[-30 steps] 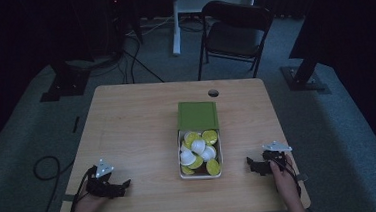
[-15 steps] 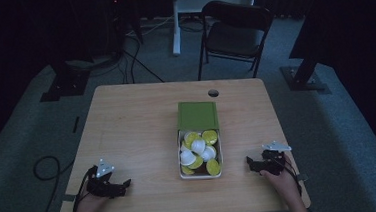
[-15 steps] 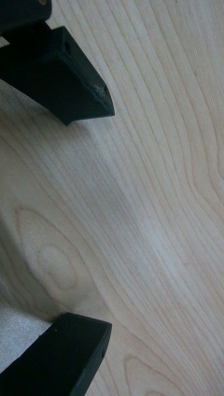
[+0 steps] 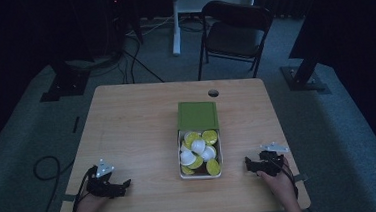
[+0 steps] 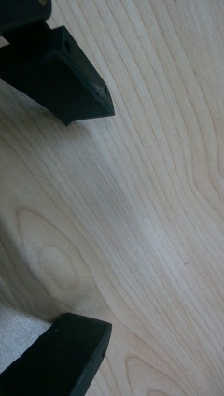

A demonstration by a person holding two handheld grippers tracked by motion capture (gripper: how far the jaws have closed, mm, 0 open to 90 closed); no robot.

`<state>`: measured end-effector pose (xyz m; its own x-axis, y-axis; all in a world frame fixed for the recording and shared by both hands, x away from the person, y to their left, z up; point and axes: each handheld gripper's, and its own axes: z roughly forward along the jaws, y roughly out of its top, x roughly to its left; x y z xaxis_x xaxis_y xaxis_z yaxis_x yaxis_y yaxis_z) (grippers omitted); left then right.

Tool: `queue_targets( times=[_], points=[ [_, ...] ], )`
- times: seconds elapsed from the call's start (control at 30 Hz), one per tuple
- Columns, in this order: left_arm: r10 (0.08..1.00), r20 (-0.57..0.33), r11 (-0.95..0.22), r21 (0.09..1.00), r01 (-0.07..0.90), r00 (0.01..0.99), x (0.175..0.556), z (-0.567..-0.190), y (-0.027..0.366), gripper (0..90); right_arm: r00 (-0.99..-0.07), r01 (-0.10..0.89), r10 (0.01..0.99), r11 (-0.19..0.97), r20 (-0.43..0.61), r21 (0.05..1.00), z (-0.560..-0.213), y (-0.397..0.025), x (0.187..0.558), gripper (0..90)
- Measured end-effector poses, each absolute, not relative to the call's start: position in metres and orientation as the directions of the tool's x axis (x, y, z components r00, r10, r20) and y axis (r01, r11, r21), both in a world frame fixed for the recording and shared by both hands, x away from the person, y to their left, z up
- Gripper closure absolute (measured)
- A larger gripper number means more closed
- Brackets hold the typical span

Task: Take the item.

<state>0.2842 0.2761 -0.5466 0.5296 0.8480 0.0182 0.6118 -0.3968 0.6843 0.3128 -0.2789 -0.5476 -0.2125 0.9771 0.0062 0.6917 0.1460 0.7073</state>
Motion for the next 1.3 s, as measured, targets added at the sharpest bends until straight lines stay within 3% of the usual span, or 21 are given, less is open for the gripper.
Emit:
queue_targets(
  times=[0.43, 1.3],
  points=[
    [0.849, 0.018, -0.396, 0.685, 0.612, 0.528, 0.284, -0.547, 0.276, 1.0, -0.153, 0.636, 0.988, 0.082, 0.022, 0.767, -0.506, -0.257, 0.302, 11.0],
    [0.849, 0.017, -0.394, 0.685, 0.612, 0.528, 0.284, -0.547, 0.276, 1.0, -0.236, 0.526, 0.971, 0.105, 0.026, 0.844, -0.431, -0.208, 0.295, 11.8]
  ],
)
